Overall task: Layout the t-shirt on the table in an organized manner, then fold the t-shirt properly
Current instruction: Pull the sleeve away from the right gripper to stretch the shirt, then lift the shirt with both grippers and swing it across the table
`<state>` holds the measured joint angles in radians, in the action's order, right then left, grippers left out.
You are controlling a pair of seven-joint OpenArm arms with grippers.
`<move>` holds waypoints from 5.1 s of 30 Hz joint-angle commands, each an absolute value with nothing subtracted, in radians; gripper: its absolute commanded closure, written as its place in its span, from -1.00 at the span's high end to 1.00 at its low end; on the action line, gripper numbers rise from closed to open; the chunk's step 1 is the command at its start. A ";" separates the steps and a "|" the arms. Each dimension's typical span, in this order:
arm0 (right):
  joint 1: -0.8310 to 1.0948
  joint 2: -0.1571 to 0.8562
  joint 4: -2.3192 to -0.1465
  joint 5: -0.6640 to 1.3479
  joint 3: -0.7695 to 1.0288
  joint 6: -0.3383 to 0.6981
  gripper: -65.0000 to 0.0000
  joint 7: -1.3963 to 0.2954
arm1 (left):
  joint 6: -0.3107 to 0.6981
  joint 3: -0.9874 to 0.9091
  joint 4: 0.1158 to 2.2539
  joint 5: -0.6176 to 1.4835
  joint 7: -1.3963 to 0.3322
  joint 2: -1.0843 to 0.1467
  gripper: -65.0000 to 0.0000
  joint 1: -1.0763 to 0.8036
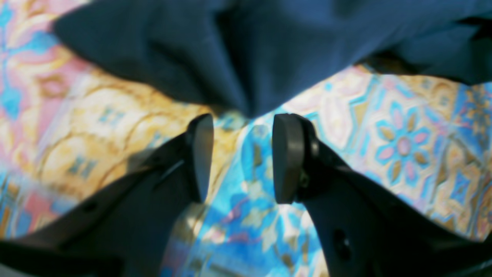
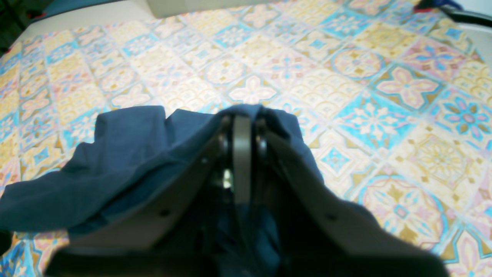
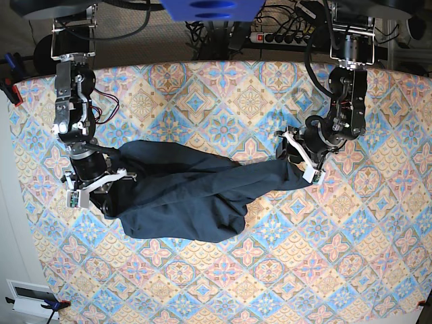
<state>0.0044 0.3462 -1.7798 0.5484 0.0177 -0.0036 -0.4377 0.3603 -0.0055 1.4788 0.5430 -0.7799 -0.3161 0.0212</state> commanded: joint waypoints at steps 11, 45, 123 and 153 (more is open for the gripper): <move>0.005 0.355 -1.824 0.550 0.074 -0.001 -1.00 -0.406 | 0.364 0.024 1.592 0.335 -0.746 -0.438 -0.23 0.044; 0.127 0.354 -1.886 0.664 0.177 -0.001 -1.00 -0.404 | 0.363 0.143 1.484 -0.189 -0.544 -0.358 -1.00 0.308; -0.081 0.378 -1.765 0.664 0.093 -0.001 -1.00 -0.403 | 0.326 -0.143 1.492 0.104 -0.611 -0.395 -1.00 0.665; -0.685 0.460 -1.411 0.811 -0.018 0.001 -1.00 -0.358 | 0.326 -0.285 1.623 0.090 -0.642 -0.522 -1.00 0.717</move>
<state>-0.6449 0.4469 -1.3849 0.8005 -0.0223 -0.0177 -0.3920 0.3302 -0.2806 1.6081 0.0868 -0.6582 -0.5064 0.6983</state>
